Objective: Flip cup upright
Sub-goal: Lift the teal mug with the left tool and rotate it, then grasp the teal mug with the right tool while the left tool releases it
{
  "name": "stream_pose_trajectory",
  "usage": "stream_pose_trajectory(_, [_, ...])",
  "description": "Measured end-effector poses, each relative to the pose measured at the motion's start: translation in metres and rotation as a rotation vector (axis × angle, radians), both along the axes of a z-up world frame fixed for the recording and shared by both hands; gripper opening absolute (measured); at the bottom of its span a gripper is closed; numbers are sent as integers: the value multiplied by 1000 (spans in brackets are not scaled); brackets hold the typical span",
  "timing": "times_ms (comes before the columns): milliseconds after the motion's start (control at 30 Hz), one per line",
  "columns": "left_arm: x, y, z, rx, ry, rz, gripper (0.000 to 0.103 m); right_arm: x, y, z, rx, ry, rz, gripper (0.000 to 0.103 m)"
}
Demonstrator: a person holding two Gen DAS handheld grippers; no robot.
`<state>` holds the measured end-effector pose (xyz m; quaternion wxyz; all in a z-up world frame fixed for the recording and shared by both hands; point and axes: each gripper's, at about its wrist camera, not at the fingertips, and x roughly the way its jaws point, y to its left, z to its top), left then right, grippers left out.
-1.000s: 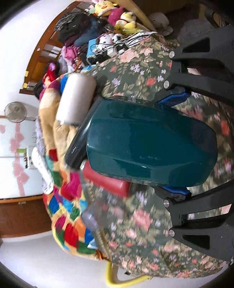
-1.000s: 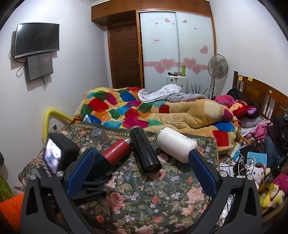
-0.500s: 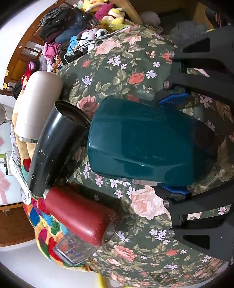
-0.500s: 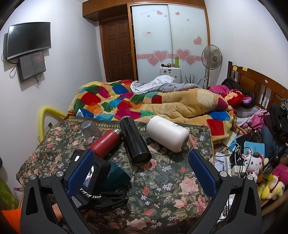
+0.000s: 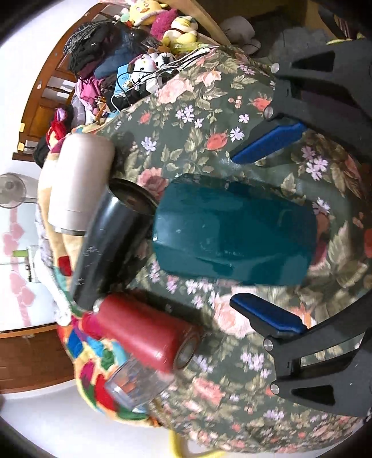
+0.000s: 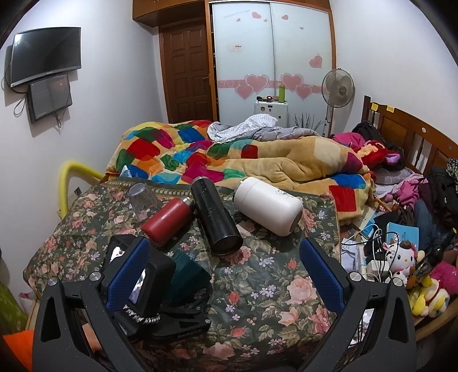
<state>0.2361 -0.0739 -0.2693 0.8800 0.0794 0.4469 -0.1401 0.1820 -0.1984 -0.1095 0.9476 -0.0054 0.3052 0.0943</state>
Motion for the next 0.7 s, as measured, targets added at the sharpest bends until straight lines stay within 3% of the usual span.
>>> stream_pose_trajectory(233, [-34,56,40,16,-117,110,93,3,7,-6,-1,39,-20,103])
stream_pose_trajectory(367, [-51,107,55,25,-152,220,93,17,15,-28,-21,121,-39,103])
stream_pose_trajectory(500, [-67,153,61,49,-178,344,93,42,24,-63,32,270,-22,103])
stream_pose_trajectory(700, [-86,185,60,31,-196,412,93,80,32,-114,203,534,-13,79])
